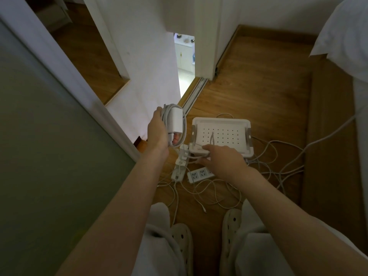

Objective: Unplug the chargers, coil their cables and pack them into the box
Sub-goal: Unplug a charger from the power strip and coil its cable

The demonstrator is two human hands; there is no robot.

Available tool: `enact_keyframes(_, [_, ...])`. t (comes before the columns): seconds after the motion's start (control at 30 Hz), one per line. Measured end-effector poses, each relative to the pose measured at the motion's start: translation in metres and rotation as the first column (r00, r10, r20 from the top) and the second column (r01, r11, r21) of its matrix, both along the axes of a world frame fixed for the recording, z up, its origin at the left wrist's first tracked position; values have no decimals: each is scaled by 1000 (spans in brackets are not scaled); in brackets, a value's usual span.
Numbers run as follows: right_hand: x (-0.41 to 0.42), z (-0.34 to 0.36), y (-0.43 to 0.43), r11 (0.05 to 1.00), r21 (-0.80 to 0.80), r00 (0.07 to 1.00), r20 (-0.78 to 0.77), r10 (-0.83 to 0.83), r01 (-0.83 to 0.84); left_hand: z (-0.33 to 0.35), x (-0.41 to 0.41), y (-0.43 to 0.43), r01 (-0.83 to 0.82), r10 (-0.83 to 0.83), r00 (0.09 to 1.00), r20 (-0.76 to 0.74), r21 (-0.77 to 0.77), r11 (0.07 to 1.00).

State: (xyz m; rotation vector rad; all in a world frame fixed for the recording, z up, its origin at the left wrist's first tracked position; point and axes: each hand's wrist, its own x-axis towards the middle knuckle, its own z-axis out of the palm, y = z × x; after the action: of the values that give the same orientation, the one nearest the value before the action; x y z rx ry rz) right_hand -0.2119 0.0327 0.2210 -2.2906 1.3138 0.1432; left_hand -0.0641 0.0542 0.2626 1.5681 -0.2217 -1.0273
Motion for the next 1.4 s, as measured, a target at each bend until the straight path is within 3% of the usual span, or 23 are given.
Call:
enact_keyframes(0.1, [1, 9, 6, 976, -217, 997, -75, 15, -31, 1, -3, -2, -2, 2, 1000, 1, 38, 999])
enact_keyframes(0.27, [10, 19, 23, 979, -198, 984, 156, 87, -55, 2, -15, -2, -34, 32, 996, -86, -29, 999])
enact_keyframes(0.43, [18, 20, 38, 918, -335, 977, -92, 190, -210, 2, -17, -4, -116, 110, 982, -155, -29, 993])
enact_keyframes(0.6, [15, 26, 43, 914, -319, 963, 18, 269, -249, -2, -4, -4, -172, 179, 979, -96, 69, 983])
enact_keyframes(0.63, [14, 28, 42, 933, -297, 967, 85, 239, -205, -5, 0, -6, -143, 148, 988, -46, 97, 985])
enact_keyframes(0.7, [10, 30, 38, 981, -178, 962, 244, 121, -78, -13, 6, -9, 44, -98, 976, 195, 266, 963])
enact_keyframes(0.73, [7, 30, 32, 995, -96, 948, 317, 38, -7, -16, 8, -8, 165, -297, 908, 295, 401, 901])
enact_keyframes(0.8, [-3, 32, 19, 995, -50, 936, 346, -65, 88, -23, 9, -1, 392, -611, 734, 297, 549, 738])
enact_keyframes(0.87, [-14, 31, 6, 984, -146, 964, 258, -61, 102, -27, 3, 11, 564, -812, 498, 305, 597, 570])
enact_keyframes(0.93, [-21, 29, -1, 967, -240, 989, 136, -54, 86, -27, -5, 20, 612, -918, 274, 288, 684, 397])
enact_keyframes(1.0, [-22, 27, -4, 964, -262, 999, 2, -50, 49, -27, -10, 21, 626, -946, 184, 267, 710, 323])
enact_keyframes(1.13, [-23, 19, -14, 988, -153, 987, -150, -58, 35, -29, -9, 17, 657, -964, 104, 245, 711, 252])
enact_keyframes(1.23, [-30, 14, -23, 986, -82, 984, -87, -153, 146, -31, -1, 15, 651, -950, 164, 267, 694, 307])
enact_keyframes(1.3, [-34, 14, -28, 969, -159, 981, -3, -192, 189, -30, 5, 13, 634, -914, 287, 286, 658, 405])
enact_keyframes(1.4, [-36, 17, -29, 940, -230, 964, 137, -226, 253, -27, 10, 12, 568, -846, 385, 368, 628, 532])
